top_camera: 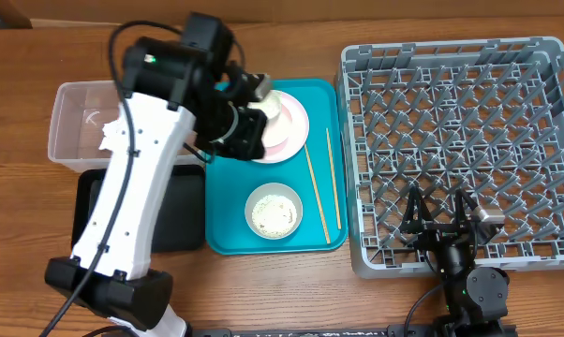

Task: Sort waste into correct bins and load items into the dishwasher
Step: 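Move the left gripper over the bowl of rice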

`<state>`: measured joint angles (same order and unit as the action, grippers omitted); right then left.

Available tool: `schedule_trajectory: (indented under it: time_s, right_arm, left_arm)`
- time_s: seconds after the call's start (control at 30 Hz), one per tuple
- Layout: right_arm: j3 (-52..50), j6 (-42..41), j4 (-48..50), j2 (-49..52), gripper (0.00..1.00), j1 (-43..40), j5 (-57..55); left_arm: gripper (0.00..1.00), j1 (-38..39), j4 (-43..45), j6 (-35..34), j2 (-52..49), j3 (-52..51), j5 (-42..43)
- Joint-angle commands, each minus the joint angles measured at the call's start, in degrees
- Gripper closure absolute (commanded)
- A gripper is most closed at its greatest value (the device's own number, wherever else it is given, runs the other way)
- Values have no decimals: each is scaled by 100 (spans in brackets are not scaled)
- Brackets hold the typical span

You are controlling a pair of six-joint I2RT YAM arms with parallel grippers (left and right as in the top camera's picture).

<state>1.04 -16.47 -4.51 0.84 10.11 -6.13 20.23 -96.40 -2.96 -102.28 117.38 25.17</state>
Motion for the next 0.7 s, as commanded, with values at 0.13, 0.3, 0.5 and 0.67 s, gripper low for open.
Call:
schedule_trajectory:
  time_s: [0.13,0.3,0.5,0.67]
  right_arm:
    - [-59,0,31,-50,0,-39,26]
    - [-59,-2,31,-50,0,-39,26]
    - [-59,0,31,-50,0,-39,26]
    - [-59,0,31,-50,0,-39,26]
  left_arm:
    - [96,800,223,-107,24,9,-4]
    - [96,1113,304,-614,24,9,-654]
    - [96,1357,299,-654,17,0,-671]
    - [96,1471,304,-647,15,-2,-671]
